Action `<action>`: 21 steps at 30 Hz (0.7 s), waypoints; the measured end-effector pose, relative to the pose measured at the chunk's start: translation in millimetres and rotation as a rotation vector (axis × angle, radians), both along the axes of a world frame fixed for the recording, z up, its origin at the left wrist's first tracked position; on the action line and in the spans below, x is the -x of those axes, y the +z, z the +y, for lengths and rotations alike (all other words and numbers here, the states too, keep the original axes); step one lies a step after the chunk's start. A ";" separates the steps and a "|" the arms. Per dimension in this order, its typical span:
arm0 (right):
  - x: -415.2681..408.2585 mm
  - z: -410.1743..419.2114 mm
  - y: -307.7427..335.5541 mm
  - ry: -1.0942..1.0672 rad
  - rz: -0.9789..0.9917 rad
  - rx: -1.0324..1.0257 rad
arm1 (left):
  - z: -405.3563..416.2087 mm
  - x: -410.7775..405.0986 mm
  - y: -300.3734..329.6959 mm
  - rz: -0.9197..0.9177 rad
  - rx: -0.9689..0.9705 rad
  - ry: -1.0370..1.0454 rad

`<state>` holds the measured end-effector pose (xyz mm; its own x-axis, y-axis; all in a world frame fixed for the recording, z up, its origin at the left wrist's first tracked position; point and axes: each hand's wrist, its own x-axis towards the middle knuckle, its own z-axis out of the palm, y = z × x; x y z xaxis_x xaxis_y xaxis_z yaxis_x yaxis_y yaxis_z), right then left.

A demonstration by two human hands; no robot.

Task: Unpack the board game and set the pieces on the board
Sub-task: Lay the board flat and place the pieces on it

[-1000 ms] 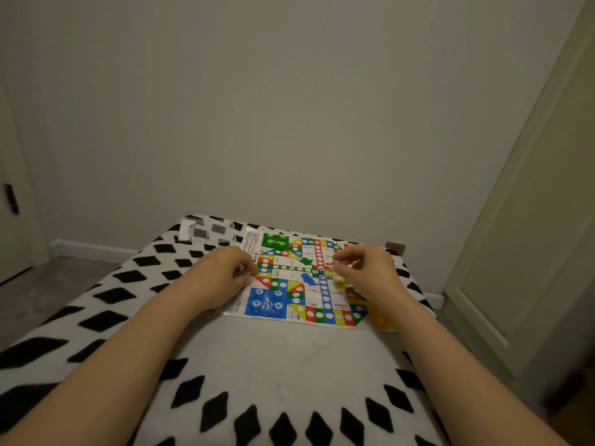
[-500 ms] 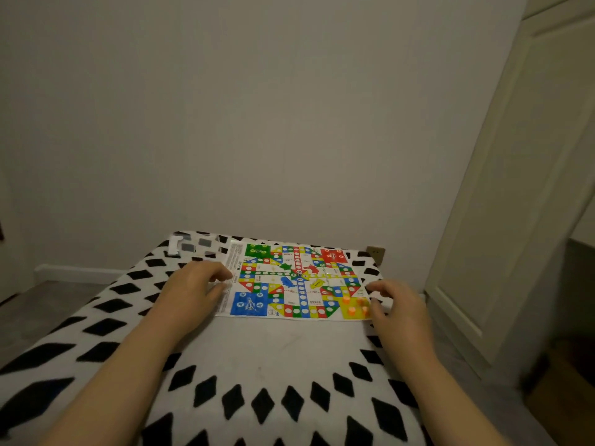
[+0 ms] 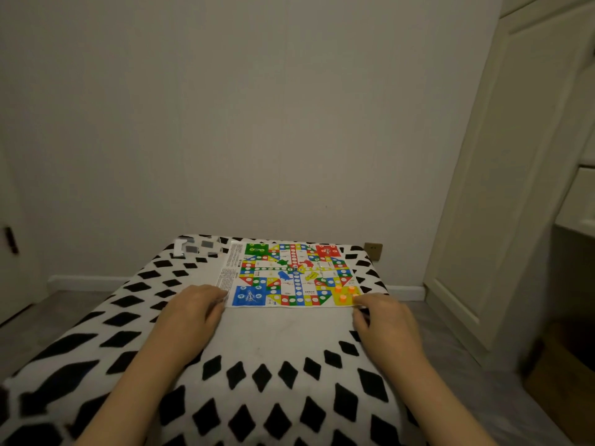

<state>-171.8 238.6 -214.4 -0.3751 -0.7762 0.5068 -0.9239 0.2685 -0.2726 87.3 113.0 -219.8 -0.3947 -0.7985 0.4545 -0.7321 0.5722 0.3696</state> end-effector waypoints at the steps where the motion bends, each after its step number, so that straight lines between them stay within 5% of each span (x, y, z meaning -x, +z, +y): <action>1: -0.5 1.3 -1.5 0.016 0.012 -0.001 | 1.2 -0.3 -0.1 -0.002 0.001 0.000; 21: -2.5 5.3 -2.0 0.057 0.034 -0.136 | -5.4 -1.5 -6.2 -0.062 -0.003 0.020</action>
<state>-169.3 243.9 -216.3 -0.3128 -0.8580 0.4075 -0.9468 0.2475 -0.2056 88.8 107.6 -226.0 -0.4059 -0.8078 0.4274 -0.7649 0.5562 0.3249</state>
